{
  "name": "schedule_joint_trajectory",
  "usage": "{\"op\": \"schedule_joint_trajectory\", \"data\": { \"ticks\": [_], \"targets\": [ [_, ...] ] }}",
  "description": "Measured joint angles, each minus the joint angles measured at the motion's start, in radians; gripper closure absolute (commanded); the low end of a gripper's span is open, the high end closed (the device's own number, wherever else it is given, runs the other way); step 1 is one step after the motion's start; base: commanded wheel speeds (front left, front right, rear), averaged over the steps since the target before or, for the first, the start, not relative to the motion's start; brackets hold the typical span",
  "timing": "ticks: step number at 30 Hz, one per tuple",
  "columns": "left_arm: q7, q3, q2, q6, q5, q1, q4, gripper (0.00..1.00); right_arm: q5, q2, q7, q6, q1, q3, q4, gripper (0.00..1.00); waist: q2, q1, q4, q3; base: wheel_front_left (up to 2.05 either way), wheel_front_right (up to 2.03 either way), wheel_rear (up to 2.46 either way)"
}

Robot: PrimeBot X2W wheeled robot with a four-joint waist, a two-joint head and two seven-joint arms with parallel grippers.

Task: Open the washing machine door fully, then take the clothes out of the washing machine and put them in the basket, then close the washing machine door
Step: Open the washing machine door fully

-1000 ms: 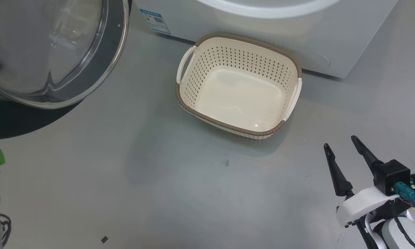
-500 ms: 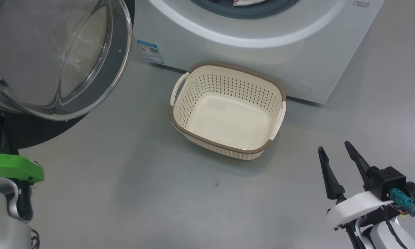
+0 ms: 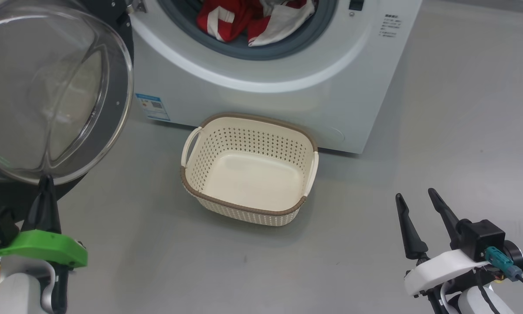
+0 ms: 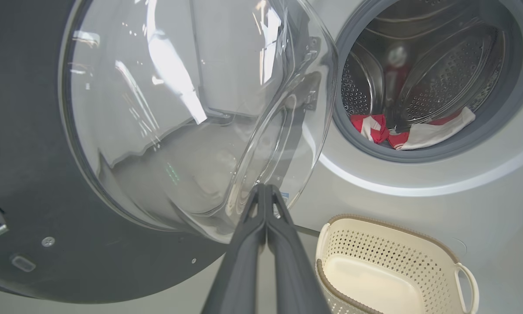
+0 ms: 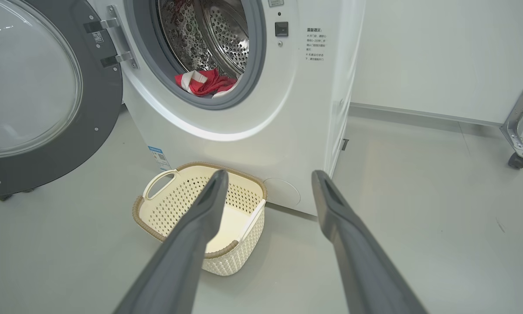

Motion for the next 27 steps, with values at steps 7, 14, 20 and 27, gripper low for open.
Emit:
{"op": "schedule_joint_trajectory", "data": {
  "ticks": [7, 14, 20, 27],
  "targets": [
    [0.000, -0.013, -0.019, 0.000, 0.010, 0.074, -0.077, 1.00, 0.003, 0.004, -0.011, 0.003, 0.013, 0.000, 0.006, 0.00, 0.0000, 0.0000, -0.075, -0.044, 0.00, 0.00, 0.00],
    [0.000, -0.030, -0.061, 0.000, 0.010, 0.144, -0.142, 1.00, 0.007, 0.005, -0.012, 0.003, 0.022, -0.002, 0.006, 0.00, 0.0000, 0.0000, -0.150, -0.074, 0.00, 0.00, 0.00],
    [0.000, -0.058, -0.090, 0.000, 0.010, 0.187, -0.199, 0.94, 0.007, 0.005, -0.021, 0.003, 0.032, -0.016, 0.006, 0.00, 0.0000, 0.0000, -0.207, -0.088, 0.00, 0.00, 0.00],
    [0.000, -0.077, -0.098, 0.000, 0.010, 0.213, -0.245, 0.00, 0.009, 0.005, -0.022, 0.003, 0.043, -0.032, 0.006, 0.00, 0.0000, 0.0000, -0.230, -0.098, 0.00, 0.00, 0.00]
  ]
}}
